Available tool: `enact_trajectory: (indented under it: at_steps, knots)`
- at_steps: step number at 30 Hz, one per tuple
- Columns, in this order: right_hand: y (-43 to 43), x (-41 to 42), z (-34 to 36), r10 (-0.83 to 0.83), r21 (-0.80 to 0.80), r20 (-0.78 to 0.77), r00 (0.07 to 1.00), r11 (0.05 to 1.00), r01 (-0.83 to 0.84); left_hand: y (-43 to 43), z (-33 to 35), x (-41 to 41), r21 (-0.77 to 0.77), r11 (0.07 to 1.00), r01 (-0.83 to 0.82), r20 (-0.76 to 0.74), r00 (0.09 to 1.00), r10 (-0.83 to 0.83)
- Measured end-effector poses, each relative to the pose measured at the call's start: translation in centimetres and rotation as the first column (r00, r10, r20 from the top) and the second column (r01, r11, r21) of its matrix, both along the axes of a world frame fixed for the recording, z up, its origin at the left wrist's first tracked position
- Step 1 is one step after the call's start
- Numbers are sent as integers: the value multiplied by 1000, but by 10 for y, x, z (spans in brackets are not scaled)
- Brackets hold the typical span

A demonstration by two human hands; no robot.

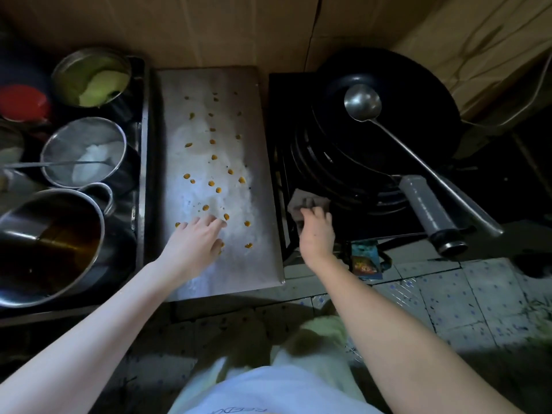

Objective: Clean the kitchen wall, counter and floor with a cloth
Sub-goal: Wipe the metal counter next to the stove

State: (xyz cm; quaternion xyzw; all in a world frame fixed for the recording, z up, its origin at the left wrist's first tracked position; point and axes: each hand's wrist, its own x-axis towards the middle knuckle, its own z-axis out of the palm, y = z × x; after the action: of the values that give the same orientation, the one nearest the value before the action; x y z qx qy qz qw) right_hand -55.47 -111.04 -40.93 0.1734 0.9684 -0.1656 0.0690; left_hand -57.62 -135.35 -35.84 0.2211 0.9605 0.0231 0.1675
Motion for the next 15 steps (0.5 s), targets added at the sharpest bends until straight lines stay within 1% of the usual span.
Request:
enact_trajectory:
  at_steps: [4,7,10,13,15]
  knots:
    - [-9,-12,1,232,64,78,970,969,-237,-4,3,2,10,1000,-3,-13,1000,3]
    - [3,-6,-3,303,35,75,950,951,-306,-3,2,4,3,1000,2,-3,1000,-2]
    - [20,10,-7,270,-15,33,962,963,-269,-1,2,3,5,1000,-12,4,1000,12]
    - [45,26,-11,140,-44,9,990,989,-139,-1,1,4,11,1000,-24,2,1000,24]
    - [63,31,-12,51,-34,14,999,998,-51,-2,0,5,17,999,-28,-3,1000,29]
